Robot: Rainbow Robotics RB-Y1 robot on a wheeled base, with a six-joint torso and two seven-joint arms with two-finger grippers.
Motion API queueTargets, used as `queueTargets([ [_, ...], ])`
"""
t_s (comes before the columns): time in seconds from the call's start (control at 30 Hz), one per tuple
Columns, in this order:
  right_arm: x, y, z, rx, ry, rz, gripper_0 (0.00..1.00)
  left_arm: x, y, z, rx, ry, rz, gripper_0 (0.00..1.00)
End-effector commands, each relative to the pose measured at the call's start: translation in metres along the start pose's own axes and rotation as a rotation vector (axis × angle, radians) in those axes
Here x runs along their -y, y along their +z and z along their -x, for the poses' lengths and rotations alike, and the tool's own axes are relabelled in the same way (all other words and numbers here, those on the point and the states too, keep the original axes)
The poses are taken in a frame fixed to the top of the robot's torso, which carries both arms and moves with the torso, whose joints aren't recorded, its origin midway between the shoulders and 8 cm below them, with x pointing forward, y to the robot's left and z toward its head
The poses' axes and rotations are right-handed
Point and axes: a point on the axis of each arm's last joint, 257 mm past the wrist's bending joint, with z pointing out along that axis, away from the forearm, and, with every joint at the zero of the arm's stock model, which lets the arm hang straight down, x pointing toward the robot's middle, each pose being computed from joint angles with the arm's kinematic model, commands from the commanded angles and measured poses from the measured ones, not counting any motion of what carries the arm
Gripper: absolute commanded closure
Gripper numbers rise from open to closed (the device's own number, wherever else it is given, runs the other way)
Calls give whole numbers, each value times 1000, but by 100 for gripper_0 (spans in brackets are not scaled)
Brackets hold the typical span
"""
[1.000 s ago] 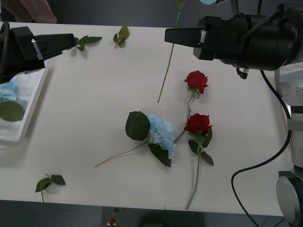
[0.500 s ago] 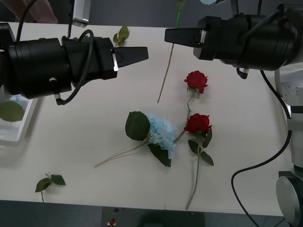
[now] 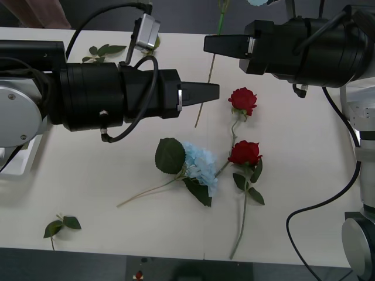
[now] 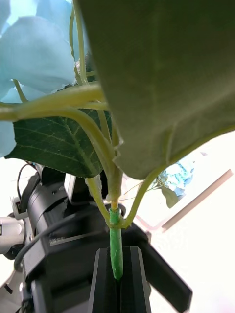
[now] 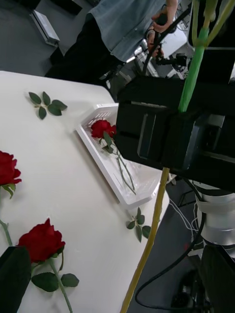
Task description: Put the red flowers into the right box and the blue flowers into the left box
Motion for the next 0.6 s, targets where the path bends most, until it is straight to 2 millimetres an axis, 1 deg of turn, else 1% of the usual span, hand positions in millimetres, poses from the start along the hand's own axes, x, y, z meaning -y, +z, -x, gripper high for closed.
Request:
queueTargets([
  [0.03,-12,2,12,7,-32,16,100,15,11,12,24,-23,-30,0],
  [0.1,-12,2,12,7,-32,16,100,15,14,9,18,-17,-27,0],
  [0.13,-12,2,12,7,-32,16,100,15,15,7,15,-13,-26,2],
  [0.17,-12,2,12,7,-32,16,100,16,16,5,10,-12,-27,12],
  [0.2,-12,2,12,7,-32,16,100,17,18,3,4,-11,-29,29],
  [0.23,-12,2,12,7,-32,16,100,18,19,2,1,-8,-32,51],
  [0.27,-12,2,12,7,-32,16,100,19,20,0,-1,-9,-33,63],
  [0.33,-12,2,12,7,-32,16,100,20,21,1,-1,-17,-38,100],
  [0.6,-12,2,12,7,-32,16,100,19,22,1,1,-21,-36,100],
])
